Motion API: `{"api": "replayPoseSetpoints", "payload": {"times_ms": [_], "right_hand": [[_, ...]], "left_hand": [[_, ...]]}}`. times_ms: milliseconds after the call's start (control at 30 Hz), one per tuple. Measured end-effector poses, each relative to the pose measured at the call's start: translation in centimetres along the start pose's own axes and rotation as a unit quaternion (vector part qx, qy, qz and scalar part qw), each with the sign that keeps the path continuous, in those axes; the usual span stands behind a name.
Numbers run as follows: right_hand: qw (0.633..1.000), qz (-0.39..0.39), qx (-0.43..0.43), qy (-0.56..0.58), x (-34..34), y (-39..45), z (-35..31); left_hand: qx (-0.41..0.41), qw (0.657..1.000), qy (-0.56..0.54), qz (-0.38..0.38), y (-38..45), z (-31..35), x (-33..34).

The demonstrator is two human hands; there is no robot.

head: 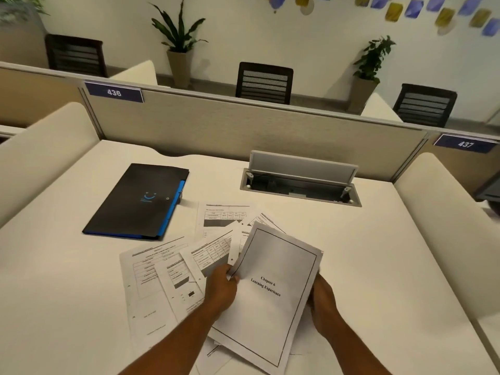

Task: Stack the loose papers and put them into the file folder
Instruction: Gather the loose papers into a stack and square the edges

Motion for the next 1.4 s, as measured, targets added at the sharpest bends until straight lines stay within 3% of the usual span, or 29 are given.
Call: {"api": "replayPoseSetpoints", "payload": {"times_ms": [100,267,367,467,533,733,867,1067,1233,1400], "right_hand": [[0.998,0.018,0.014,0.053,-0.7,-1.4,0.2],[0.99,0.006,-0.016,-0.143,-0.3,-1.8,1.3],[0.994,0.008,0.004,-0.104,-0.3,-1.1,0.6],[0.997,-0.06,0.015,-0.052,-0.3,-0.5,-0.4],[0.994,-0.112,-0.001,-0.021,0.2,-0.4,-1.2],[0.997,-0.02,-0.062,-0.037,-0.4,-0.3,-2.8],[0.996,-0.013,-0.069,-0.05,-0.7,-0.6,-2.8],[0.997,-0.005,-0.08,-0.02,-0.9,-1.2,-3.0],[0.992,-0.016,-0.121,0.026,-0.5,-2.0,-5.3],[0.985,-0.047,-0.161,0.046,-1.0,-3.1,-7.6]], "left_hand": [[0.032,0.999,-0.013,0.036,-0.5,0.4,-0.3],[0.127,0.989,-0.046,0.062,-1.8,2.2,-1.3],[0.189,0.976,-0.096,0.047,-2.7,4.0,-1.7],[0.22,0.965,-0.141,0.019,-3.6,5.6,-2.1],[0.203,0.966,-0.162,-0.005,-3.8,6.1,-2.3],[0.066,0.97,-0.216,-0.084,-2.9,5.3,-2.7],[0.067,0.986,-0.147,-0.029,-2.0,4.5,-3.7],[-0.003,0.979,-0.201,0.03,-2.1,3.9,-3.7],[0.027,0.967,-0.254,0.001,-2.4,5.3,-3.7],[0.063,0.974,-0.216,-0.033,-2.8,6.6,-4.1]]}}
Point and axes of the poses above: each hand's wrist, its own y-axis towards the middle knuckle, its own x-axis out of the palm, z = x × y, the point moved 5 cm from there along y, towards the middle knuckle, and after that the axes turned 3 degrees about y, right-handed, at the moved point
